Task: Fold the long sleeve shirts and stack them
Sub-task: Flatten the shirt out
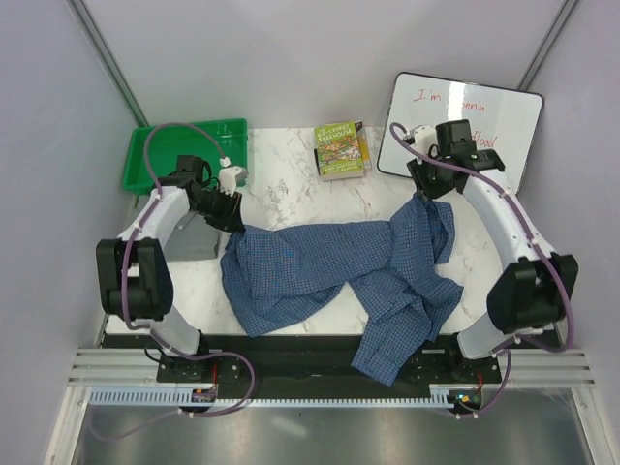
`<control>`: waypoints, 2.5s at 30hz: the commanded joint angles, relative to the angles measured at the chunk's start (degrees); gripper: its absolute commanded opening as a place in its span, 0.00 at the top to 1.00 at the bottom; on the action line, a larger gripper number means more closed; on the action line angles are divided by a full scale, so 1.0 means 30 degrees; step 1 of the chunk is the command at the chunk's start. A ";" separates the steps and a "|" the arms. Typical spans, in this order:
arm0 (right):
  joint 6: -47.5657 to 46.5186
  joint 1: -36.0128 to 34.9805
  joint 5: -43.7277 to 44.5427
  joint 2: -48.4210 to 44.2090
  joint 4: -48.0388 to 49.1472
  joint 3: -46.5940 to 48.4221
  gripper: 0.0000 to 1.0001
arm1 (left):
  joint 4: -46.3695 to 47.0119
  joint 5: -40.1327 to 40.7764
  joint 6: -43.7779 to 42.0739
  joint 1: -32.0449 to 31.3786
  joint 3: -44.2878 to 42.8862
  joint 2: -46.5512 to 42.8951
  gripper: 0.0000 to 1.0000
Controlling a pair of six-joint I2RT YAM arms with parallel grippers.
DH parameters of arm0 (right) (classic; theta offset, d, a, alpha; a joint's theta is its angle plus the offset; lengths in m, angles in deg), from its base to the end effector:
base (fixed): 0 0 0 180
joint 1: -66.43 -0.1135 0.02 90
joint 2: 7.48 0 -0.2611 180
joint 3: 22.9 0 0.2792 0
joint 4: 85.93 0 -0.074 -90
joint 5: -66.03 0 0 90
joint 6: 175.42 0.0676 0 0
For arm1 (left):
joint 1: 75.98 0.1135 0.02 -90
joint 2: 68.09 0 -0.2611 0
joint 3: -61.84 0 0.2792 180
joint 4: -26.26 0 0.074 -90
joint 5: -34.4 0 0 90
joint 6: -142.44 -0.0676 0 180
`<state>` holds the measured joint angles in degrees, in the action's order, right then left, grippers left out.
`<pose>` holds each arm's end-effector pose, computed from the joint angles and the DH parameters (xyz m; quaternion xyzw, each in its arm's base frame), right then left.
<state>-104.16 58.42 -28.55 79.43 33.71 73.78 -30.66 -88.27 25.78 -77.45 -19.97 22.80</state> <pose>0.3665 0.0570 0.3124 -0.2307 0.9121 0.0060 0.3389 0.3519 -0.0455 0.2109 0.2848 0.8963 -0.2250 0.2547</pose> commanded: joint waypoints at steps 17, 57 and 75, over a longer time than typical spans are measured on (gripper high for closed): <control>-0.2360 0.4981 -0.9751 0.1761 -0.7809 -0.1069 0.40 | -0.4616 -0.2383 -0.5386 -0.2350 0.2305 -0.4194 0.43; -0.4734 0.7826 -1.6226 0.7182 -0.4378 -0.6147 0.54 | -0.5876 -0.0860 -0.4679 -0.2409 0.1163 -0.3696 0.41; -1.0920 0.9731 -1.7694 0.7123 -1.1880 -0.4300 1.00 | -0.5612 -0.1065 -0.4240 -0.2700 0.0518 -0.2582 0.48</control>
<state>-131.33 87.82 -79.61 101.25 6.48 59.07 -47.65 -90.28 12.30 -84.75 -16.41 14.87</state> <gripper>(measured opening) 0.062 0.541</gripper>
